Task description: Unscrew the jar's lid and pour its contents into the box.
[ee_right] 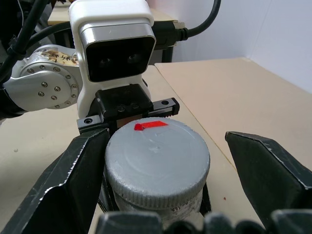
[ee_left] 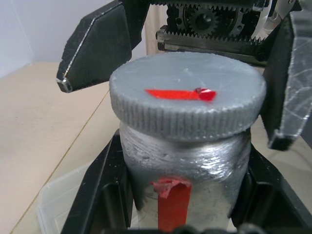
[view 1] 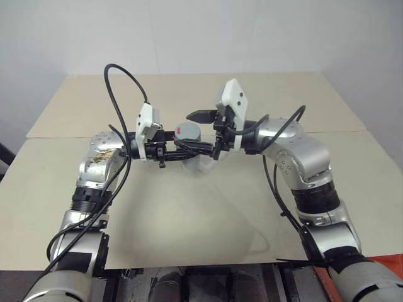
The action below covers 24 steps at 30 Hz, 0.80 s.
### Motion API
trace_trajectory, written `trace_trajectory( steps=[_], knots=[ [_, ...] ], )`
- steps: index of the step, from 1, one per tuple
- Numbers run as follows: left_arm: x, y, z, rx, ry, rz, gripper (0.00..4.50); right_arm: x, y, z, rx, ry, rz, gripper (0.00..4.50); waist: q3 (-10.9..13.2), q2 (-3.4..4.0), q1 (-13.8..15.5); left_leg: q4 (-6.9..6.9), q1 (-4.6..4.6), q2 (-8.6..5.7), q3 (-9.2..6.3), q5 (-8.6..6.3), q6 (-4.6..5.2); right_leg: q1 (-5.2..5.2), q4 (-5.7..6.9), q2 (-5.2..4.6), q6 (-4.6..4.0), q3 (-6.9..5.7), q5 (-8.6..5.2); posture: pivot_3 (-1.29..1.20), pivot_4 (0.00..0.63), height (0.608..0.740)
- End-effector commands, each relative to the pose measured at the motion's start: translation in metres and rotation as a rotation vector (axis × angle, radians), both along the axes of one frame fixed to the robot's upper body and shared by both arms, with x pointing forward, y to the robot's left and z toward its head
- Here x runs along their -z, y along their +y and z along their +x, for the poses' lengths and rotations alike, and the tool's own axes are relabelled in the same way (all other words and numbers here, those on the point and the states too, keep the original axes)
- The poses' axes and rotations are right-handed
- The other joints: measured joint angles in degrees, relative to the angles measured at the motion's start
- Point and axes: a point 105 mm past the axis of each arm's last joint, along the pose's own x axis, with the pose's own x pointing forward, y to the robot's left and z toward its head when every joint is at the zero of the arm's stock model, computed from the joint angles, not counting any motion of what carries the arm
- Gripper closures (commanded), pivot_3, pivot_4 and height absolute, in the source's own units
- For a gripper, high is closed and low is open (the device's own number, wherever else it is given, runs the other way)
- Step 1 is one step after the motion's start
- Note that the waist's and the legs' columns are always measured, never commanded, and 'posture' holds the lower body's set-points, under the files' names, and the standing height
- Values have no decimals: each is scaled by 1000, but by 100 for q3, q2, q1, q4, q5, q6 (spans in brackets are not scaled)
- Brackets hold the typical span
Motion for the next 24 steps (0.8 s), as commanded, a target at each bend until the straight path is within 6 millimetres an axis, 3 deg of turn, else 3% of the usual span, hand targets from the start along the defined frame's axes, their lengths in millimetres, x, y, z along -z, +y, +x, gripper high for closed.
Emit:
trace_trajectory(
  steps=[1, 17, 20, 23, 24],
  knots=[
    [-9, 1, -3, 5, -39, -6, 2447, -16, 2, -6, -23, -74, 28, 63, 0, 0, 0, 0, 0, 0, 0, 0, 0, 0, 0, 0, 0, 0, 0, 0, 150, 740],
    [-9, 2, -4, 14, -38, 1, 2447, -16, 3, -7, -38, -75, 25, 63, 0, 0, -1, 0, 0, 0, 0, 0, 0, 0, 0, 0, 0, 0, 0, 0, 150, 740],
    [-8, 1, -5, 16, -38, 2, 2447, -15, 3, -7, -37, -71, 21, 601, 0, 0, -1, 0, 0, 0, 0, 0, 0, 0, 0, 0, 0, 0, 0, 0, 150, 740],
    [-7, 1, -5, 16, -37, 2, 2447, -15, 3, -7, -40, -66, 18, 1608, 0, 0, -3, 0, 0, 0, 0, 0, 0, 0, 0, 0, 0, 0, 0, 0, 150, 740],
    [-7, 1, -5, 16, -37, 2, 2447, -15, 3, -7, -40, -66, 17, 1750, 0, 0, -2, 0, 0, 0, 0, 0, 0, 0, 0, 0, 0, 0, 0, 0, 150, 740]
  ],
)
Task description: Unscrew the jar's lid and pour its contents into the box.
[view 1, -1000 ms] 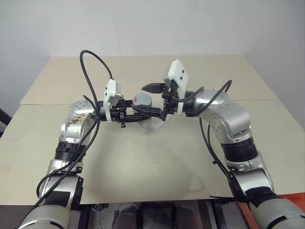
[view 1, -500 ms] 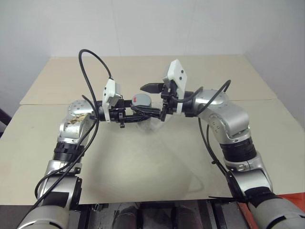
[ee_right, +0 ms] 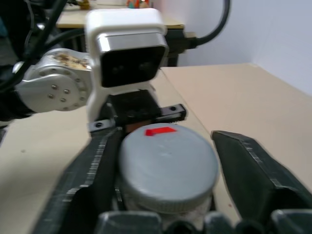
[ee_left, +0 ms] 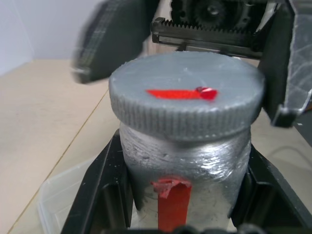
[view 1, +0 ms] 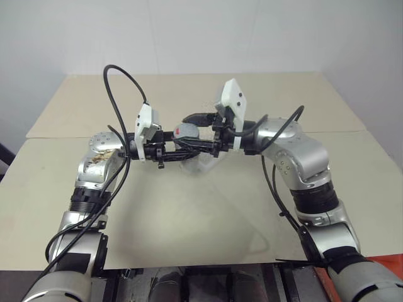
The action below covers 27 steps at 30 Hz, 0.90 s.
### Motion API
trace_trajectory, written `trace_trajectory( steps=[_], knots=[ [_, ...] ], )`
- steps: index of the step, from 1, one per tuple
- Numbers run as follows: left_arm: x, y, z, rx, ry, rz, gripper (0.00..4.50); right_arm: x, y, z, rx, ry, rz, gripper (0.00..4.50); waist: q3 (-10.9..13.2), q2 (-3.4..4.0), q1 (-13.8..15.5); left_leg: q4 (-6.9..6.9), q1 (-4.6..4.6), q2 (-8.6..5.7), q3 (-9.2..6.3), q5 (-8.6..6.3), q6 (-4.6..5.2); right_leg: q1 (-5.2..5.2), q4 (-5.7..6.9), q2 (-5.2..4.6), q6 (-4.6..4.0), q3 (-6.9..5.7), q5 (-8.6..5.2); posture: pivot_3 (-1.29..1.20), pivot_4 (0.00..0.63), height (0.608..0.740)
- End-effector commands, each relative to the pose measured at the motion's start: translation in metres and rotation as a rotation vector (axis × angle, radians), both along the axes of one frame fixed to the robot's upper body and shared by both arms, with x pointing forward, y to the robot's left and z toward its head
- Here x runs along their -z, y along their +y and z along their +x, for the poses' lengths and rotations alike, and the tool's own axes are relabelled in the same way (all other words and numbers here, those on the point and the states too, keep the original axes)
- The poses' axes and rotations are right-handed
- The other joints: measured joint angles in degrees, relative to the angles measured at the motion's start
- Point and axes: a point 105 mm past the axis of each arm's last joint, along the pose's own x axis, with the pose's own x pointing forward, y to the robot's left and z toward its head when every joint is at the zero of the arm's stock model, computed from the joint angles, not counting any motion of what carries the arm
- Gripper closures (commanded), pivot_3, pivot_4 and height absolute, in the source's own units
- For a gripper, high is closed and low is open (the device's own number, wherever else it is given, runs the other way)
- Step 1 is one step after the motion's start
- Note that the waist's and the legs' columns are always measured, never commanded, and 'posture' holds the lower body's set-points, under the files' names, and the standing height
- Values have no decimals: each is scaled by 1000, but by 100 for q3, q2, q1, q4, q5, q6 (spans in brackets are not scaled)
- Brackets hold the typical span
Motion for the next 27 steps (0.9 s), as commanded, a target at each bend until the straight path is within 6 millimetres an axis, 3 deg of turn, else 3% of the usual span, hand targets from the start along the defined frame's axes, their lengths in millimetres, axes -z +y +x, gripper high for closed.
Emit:
trace_trajectory(
  steps=[1, 9, 14, 21, 24, 27],
  knots=[
    [-8, -1, -5, 21, -42, -4, 2447, -14, 0, -3, -3, -55, 17, 1750, 0, 0, 2, 0, 0, 0, 0, 0, 0, 0, 0, 0, 0, 0, 0, 0, 150, 740],
    [-5, 0, -6, 22, -34, 6, 2447, -21, -4, -1, -6, -42, 31, 1750, 0, 0, 0, 0, 0, 0, 0, 0, 0, 0, 0, 0, 0, 0, 0, 0, 150, 740],
    [12, 1, -9, 40, -2, 48, 2447, -38, -16, 0, -36, -36, 45, 1750, 0, 0, 0, 0, 0, 0, -1, 0, 0, 0, 0, 0, 0, 0, 0, 0, 150, 740],
    [18, 3, -11, 33, 4, 50, 2447, -68, -35, 3, -40, -33, 97, 1750, 1, 2, 12, -1, -1, 2, -1, 0, 0, -1, 0, 0, 0, -1, 0, 0, 150, 740],
    [13, 9, -7, -8, -10, 33, 2447, -72, -55, 17, 76, -73, 109, 1750, 1, 2, 8, -2, 1, 2, 0, 0, 0, 1, 0, 0, 0, -1, 0, 0, 150, 740],
    [-1, 22, 0, -74, -46, 9, 2447, -56, -87, 30, 216, -94, 86, 1750, 1, 1, 33, -1, -1, 1, -2, 0, 1, 1, -1, 0, 0, 0, 0, 0, 150, 740]
  ],
)
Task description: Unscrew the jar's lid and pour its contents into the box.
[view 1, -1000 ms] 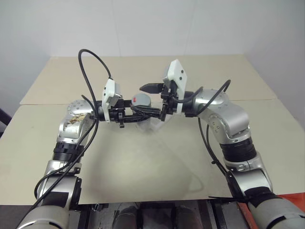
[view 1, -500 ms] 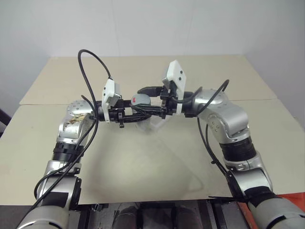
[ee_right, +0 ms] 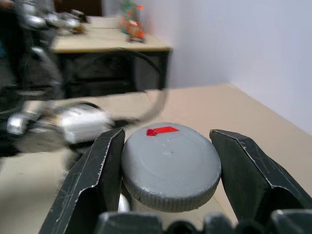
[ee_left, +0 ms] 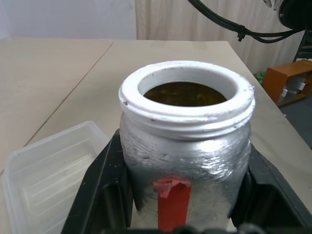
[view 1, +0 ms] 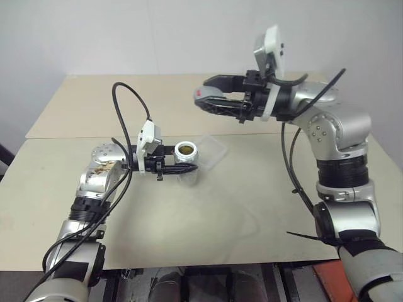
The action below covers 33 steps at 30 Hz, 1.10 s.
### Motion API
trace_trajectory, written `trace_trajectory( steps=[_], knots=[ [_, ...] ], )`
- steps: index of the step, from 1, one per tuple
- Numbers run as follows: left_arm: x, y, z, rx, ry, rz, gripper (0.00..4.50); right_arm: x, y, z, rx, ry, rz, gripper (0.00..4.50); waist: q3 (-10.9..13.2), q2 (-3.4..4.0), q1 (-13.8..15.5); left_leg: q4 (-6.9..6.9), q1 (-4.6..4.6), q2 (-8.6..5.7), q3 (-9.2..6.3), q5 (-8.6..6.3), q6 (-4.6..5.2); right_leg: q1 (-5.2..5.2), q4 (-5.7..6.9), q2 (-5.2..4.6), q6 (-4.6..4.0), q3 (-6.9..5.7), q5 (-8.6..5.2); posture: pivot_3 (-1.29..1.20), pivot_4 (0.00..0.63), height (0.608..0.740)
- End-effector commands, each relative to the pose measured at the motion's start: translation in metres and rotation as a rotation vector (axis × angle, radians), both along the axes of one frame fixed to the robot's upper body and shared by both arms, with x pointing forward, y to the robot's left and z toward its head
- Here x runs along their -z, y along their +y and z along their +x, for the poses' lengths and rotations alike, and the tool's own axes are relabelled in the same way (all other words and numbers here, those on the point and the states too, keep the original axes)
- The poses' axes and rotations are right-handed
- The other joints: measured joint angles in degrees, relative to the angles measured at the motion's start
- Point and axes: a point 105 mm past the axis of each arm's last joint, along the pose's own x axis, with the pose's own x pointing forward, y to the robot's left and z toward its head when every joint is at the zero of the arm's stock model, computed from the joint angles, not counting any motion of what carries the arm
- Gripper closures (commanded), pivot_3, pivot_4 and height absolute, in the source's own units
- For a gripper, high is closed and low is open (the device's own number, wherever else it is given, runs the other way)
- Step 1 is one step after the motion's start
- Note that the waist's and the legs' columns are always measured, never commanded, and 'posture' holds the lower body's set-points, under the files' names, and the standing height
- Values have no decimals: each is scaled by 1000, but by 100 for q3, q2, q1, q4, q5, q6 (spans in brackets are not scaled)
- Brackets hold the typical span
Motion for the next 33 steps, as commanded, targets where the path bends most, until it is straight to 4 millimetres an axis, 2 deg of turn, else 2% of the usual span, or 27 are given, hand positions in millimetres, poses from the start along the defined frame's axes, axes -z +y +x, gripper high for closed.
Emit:
trace_trajectory(
  steps=[1, 4, 6, 12, 14, 17, 18, 20, 21, 23, 24, 30, 33],
  knots=[
    [-31, 20, 7, -83, -103, -37, 2447, 8, -41, 11, 170, -74, 1, 1750, 0, 0, 17, 0, -2, 0, -2, 0, 0, 0, -1, 0, 0, -1, 0, 0, 150, 740],
    [-39, 30, 11, -127, -131, -42, 2447, 37, -68, 21, 298, -52, -36, 1750, 0, 0, 16, -1, -4, -1, 0, 0, 0, 0, -4, -1, 0, -2, 0, 0, 150, 740],
    [-41, 33, 12, -146, -139, -46, 2447, 53, -78, 23, 347, -46, -63, 1750, 0, 0, 4, -3, -3, 0, 5, 0, 0, -1, -5, -2, 0, 0, 0, 0, 150, 740],
    [-42, 33, 15, -187, -153, -67, 2447, 143, -106, 36, 605, 152, -79, 1750, 0, 0, -25, -2, 6, 3, 9, 1, -1, 3, -1, -1, 0, 4, 0, 0, 150, 740],
    [-41, 31, 14, -180, -149, -69, 2447, 164, -114, 39, 673, 179, -109, 1750, 0, 0, -16, -1, 4, 1, 11, 1, -2, 1, -2, -1, 0, 5, 0, 0, 150, 740],
    [-40, 29, 12, -166, -144, -67, 2447, 179, -123, 45, 762, 206, -116, 1750, 0, 0, -19, 0, 4, 0, 13, 1, -2, 1, -3, -2, 0, 7, 0, 0, 150, 740],
    [-40, 28, 12, -162, -144, -66, 2447, 180, -124, 46, 775, 204, -116, 1750, 0, 0, -20, 0, 5, 1, 12, 1, -2, 1, -3, -1, 0, 7, 0, 0, 150, 740],
    [-40, 28, 13, -162, -145, -64, 2447, 182, -126, 47, 784, 203, -120, 1027, 0, 0, -23, -1, 6, 2, 12, 2, -3, 1, -3, -1, 0, 7, 0, 0, 150, 740],
    [-40, 28, 13, -162, -146, -65, 2447, 181, -125, 45, 775, 194, -124, 805, 0, 0, -22, -1, 6, 1, 12, 2, -3, 1, -3, -1, 1, 7, -1, 0, 150, 740],
    [-41, 28, 13, -159, -150, -61, 2447, 171, -123, 39, 723, 169, -133, 151, 0, 0, -21, -1, 5, 1, 12, 2, -3, 2, -4, -1, 1, 7, -1, 0, 150, 740],
    [-42, 28, 12, -157, -152, -60, 2447, 166, -122, 34, 691, 158, -144, 7, 0, 0, -15, -1, 5, 1, 12, 2, -3, 1, -4, -1, 1, 7, -1, 0, 150, 740],
    [-43, 34, 22, -226, -224, -3, 2447, 132, -111, -4, 392, 201, -185, 7, 0, 0, 9, 1, 4, 2, 7, 1, -2, 6, -9, -1, 1, 5, -1, 0, 150, 740],
    [-39, 33, 33, -279, -280, 48, 2447, 113, -107, -15, 294, 215, -168, 7, 0, 0, 13, 1, 6, 0, 5, 0, 0, 11, -9, -1, 1, 3, -1, 0, 150, 740]
  ],
)
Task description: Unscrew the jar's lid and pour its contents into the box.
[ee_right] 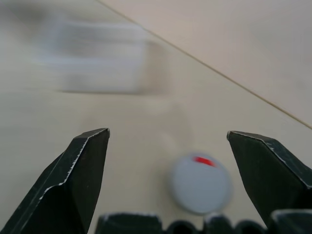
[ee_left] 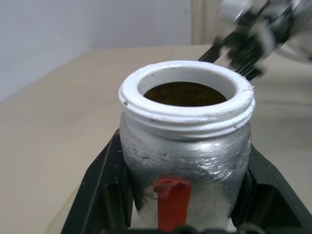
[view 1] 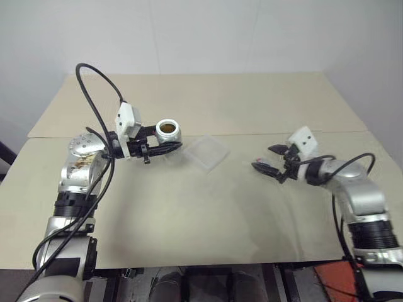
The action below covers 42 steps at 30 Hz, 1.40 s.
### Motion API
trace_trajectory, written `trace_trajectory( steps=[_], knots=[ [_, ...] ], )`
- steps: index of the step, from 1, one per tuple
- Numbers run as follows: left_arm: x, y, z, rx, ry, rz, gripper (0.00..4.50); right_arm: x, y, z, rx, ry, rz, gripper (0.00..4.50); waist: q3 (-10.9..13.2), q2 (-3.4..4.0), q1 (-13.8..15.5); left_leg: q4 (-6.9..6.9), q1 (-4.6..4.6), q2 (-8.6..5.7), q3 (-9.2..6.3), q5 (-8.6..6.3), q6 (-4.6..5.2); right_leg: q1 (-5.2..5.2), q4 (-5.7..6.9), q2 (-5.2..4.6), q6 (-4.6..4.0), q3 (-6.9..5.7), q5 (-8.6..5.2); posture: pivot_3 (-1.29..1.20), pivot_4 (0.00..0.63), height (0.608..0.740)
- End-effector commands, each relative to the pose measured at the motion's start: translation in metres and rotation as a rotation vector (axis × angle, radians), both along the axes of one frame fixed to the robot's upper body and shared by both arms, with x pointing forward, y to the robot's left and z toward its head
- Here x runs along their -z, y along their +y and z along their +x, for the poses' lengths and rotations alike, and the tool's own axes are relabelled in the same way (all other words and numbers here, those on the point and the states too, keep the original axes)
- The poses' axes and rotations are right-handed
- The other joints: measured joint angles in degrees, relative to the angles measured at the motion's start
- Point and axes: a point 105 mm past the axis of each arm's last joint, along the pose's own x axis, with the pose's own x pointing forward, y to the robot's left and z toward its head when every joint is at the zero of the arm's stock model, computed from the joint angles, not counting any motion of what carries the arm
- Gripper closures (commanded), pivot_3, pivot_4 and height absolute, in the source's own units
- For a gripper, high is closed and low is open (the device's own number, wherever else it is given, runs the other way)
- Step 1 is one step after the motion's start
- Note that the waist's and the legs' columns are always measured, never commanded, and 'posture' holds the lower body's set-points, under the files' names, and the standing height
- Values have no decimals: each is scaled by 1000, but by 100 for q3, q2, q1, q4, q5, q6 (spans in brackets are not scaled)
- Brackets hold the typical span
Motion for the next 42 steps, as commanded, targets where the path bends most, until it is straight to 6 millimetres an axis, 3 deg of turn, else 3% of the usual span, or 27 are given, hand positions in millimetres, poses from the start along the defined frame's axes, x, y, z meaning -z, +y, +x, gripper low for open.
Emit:
trace_trajectory(
  steps=[1, 3, 6, 11, 16, 18, 21, 25, 36, 42],
  knots=[
    [-7, -3, 12, -70, -117, 63, 2447, -32, 11, -14, -121, -5, 67, 7, 0, 0, 3, 1, 0, 0, 0, -1, 1, 1, 0, 0, 0, 0, 0, 0, 150, 740],
    [-5, -10, 23, -127, -161, 58, 2447, -40, 18, -20, -181, 11, 83, 7, 0, 0, 9, 1, 1, -1, 2, -2, 3, 1, -1, 0, -1, 2, 0, 0, 150, 740],
    [-17, -22, 46, -270, -301, 55, 2447, -46, 25, -19, -206, 31, 83, 7, 1, -2, 37, 2, -1, -1, 0, -3, 5, 0, 0, 0, -1, 1, 1, 0, 150, 740],
    [-34, -44, 71, -436, -843, 360, 2447, -54, 32, -19, -250, 28, 60, 7, 3, -5, 136, 1, -7, -8, -2, -4, 7, -3, -4, -1, 0, -2, 2, 0, 150, 740],
    [-32, -83, 68, -264, -1425, 663, 2447, -60, 37, -18, -257, 18, 54, 7, 3, -5, 184, -6, -21, -11, 2, -4, 8, -7, -25, -3, 3, -11, 3, 0, 150, 740],
    [-20, -91, 68, -140, -1629, 808, 2447, -62, 37, -17, -250, 20, 65, 7, 3, -5, 195, -5, -28, -12, 8, -4, 8, -9, -30, -3, 4, -15, 4, 0, 150, 740],
    [2, -100, 67, 29, -1800, 922, 2447, -63, 37, -16, -235, 13, 72, 7, 3, -5, 196, -6, -34, -11, 22, -4, 8, -11, -31, -2, 5, -21, 3, 0, 150, 740],
    [23, -105, 72, 106, -1835, 1024, 2447, -68, 35, -15, -201, 0, 107, 7, 3, -5, 184, -6, -42, -9, 28, -4, 7, -21, -30, -2, 6, -23, 3, 0, 150, 740],
    [12, -110, 78, 18, -1847, 1033, 2447, -75, 35, -21, -174, -31, 138, 7, 3, -6, 171, -4, -49, -6, 37, -2, 5, -31, -27, -2, 6, -23, 3, 0, 150, 740],
    [3, -92, 84, -172, -1589, 924, 2447, -73, 36, -22, -193, -36, 127, 7, 3, -6, 149, 0, -48, -4, 36, -2, 4, -31, -23, -3, 6, -23, 3, 0, 150, 740]
  ],
)
